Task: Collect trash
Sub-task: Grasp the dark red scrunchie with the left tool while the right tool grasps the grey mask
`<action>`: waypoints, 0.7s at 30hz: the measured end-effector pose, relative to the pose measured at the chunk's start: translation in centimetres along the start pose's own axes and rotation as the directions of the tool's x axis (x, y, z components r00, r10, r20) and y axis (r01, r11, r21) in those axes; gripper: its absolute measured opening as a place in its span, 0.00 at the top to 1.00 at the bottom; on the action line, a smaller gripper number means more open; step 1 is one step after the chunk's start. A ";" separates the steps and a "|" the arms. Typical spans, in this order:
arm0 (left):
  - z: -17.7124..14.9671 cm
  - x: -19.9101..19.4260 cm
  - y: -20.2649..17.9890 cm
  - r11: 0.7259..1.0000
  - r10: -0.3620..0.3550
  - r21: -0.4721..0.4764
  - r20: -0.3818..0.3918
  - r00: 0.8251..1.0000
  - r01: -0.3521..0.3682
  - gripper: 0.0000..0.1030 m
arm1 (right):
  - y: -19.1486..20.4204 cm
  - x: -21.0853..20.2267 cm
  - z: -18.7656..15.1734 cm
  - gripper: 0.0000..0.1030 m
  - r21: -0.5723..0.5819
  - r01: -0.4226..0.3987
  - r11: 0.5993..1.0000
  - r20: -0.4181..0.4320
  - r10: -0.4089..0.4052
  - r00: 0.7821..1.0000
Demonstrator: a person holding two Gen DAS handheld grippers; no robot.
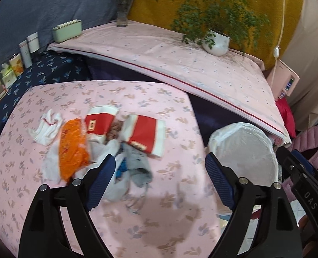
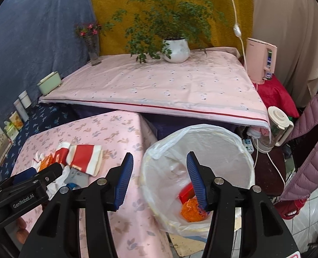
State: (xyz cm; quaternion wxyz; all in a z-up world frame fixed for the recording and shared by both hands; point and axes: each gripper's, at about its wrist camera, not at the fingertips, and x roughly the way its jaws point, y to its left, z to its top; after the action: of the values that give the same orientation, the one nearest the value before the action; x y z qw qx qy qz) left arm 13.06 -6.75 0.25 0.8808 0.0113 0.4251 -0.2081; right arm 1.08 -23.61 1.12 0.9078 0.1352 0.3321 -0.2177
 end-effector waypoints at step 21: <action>-4.2 1.7 13.5 0.968 0.130 -0.201 -0.112 0.985 -0.151 0.21 | 10.2 3.3 -2.7 0.50 -0.140 -0.139 0.980 -0.120 0.123 0.985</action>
State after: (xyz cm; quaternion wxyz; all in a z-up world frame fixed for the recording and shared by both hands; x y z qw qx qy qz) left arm 15.93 5.84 -5.83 0.8677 -0.0410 0.4854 -0.0987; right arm 6.78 -14.70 -2.00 0.9078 0.1008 0.3877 -0.1241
